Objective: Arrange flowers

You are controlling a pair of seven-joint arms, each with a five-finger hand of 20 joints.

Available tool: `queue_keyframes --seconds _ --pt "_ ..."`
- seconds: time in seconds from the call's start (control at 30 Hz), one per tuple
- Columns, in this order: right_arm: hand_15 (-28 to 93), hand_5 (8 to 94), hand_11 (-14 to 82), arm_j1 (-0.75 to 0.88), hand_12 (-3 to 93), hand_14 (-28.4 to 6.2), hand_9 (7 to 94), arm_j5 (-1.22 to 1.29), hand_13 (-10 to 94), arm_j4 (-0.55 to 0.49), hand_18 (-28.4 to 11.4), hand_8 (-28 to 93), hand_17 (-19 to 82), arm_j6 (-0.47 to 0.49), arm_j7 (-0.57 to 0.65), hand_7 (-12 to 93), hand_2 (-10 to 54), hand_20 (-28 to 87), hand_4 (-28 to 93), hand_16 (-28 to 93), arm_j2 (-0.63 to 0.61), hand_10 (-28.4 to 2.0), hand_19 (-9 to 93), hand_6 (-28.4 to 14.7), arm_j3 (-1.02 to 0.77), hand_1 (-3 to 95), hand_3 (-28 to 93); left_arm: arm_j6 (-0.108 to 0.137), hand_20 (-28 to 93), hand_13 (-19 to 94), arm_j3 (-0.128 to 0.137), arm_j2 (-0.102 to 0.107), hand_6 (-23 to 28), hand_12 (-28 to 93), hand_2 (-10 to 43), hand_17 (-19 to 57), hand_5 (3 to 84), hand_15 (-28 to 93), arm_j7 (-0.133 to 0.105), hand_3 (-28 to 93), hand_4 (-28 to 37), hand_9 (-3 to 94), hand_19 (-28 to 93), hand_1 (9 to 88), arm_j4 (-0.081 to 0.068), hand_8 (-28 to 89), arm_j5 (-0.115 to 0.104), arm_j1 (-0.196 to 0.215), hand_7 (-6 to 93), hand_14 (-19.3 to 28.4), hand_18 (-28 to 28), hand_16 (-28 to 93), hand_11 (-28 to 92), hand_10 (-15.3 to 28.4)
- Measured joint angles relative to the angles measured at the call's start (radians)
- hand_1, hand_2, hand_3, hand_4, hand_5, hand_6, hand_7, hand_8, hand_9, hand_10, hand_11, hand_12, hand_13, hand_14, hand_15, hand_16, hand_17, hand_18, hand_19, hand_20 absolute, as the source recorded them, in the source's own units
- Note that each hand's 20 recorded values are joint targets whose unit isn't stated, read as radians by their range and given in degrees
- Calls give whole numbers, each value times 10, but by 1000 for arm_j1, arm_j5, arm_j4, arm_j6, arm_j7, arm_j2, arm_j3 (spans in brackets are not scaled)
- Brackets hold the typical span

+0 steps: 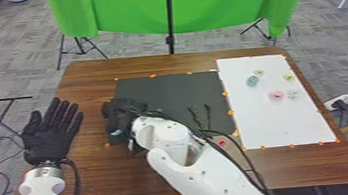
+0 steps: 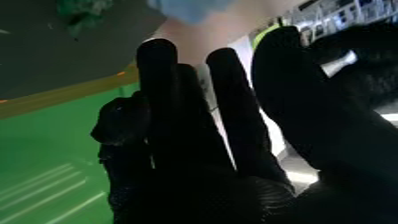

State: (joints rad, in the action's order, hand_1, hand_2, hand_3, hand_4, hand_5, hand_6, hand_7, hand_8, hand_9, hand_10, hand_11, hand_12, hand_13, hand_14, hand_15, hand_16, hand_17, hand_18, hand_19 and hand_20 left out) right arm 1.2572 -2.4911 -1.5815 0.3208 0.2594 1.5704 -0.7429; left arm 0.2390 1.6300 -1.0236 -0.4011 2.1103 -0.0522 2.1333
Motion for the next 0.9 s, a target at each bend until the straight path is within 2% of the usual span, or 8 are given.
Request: queue_keyframes --seconds 0.13,0.23,0.33,0.43,0.63,0.77,0.83,0.9 --pt "728 340 172 18 143 -173 359 177 423 -99 -220 -142 314 -41 53 164 -95 519 -283 139 -41 -218 932 -37 -17 381 867 -3 107 298 23 -28 98 68 191 -69 466 316 19 763 -283 404 356 260 0 -107 -1 5 129 157 128 -82 200 146" --pt "716 355 170 63 141 -174 367 313 418 -208 -221 -137 308 -149 75 153 -95 510 -283 130 -94 -219 932 -50 -64 377 864 -7 107 298 41 -51 97 68 191 -69 466 316 33 762 -283 405 356 260 3 -107 1 19 129 157 128 -82 200 145" --pt "709 387 175 120 142 -177 388 321 414 -311 -220 -132 299 -224 75 146 -95 486 -283 128 -158 -215 925 -64 -144 376 864 -12 108 299 47 -61 97 68 191 -69 465 315 35 762 -283 405 357 259 7 -107 1 39 128 157 128 -82 198 145" --pt "715 414 185 172 143 -176 427 285 416 -377 -221 -129 294 -226 82 141 -95 473 -282 134 -231 -207 925 -65 -261 386 859 -19 117 305 47 -64 97 68 191 -68 465 323 33 761 -283 405 372 260 12 -108 1 57 129 159 132 -79 198 145" --pt "677 508 173 256 136 -180 467 234 372 -370 -217 -133 262 -225 188 154 -95 446 -282 127 -402 -195 881 -57 -493 398 861 -25 118 307 61 -69 97 69 191 -66 465 328 16 760 -283 406 372 260 25 -107 1 84 129 159 133 -80 198 145" --pt "492 498 150 319 126 -181 417 230 309 -338 -210 -143 203 -241 282 164 -95 366 -282 88 -508 -186 760 -54 -622 402 878 -27 117 307 74 -72 96 69 191 -66 465 327 -3 761 -283 406 369 260 35 -107 -2 102 128 157 132 -81 199 146" --pt "447 496 145 353 121 -180 407 229 301 -325 -207 -144 195 -260 309 167 -95 347 -283 88 -549 -183 743 -52 -675 405 882 -31 117 308 77 -75 96 69 191 -66 465 327 -10 760 -283 407 367 260 36 -107 -12 106 128 157 133 -81 199 146" --pt "436 494 145 377 120 -174 409 224 317 -308 -208 -146 207 -293 319 170 -95 347 -283 95 -581 -177 756 -49 -706 418 881 -36 117 309 79 -77 96 69 191 -66 465 327 -14 761 -283 407 367 260 37 -107 -38 109 128 156 132 -81 198 146"
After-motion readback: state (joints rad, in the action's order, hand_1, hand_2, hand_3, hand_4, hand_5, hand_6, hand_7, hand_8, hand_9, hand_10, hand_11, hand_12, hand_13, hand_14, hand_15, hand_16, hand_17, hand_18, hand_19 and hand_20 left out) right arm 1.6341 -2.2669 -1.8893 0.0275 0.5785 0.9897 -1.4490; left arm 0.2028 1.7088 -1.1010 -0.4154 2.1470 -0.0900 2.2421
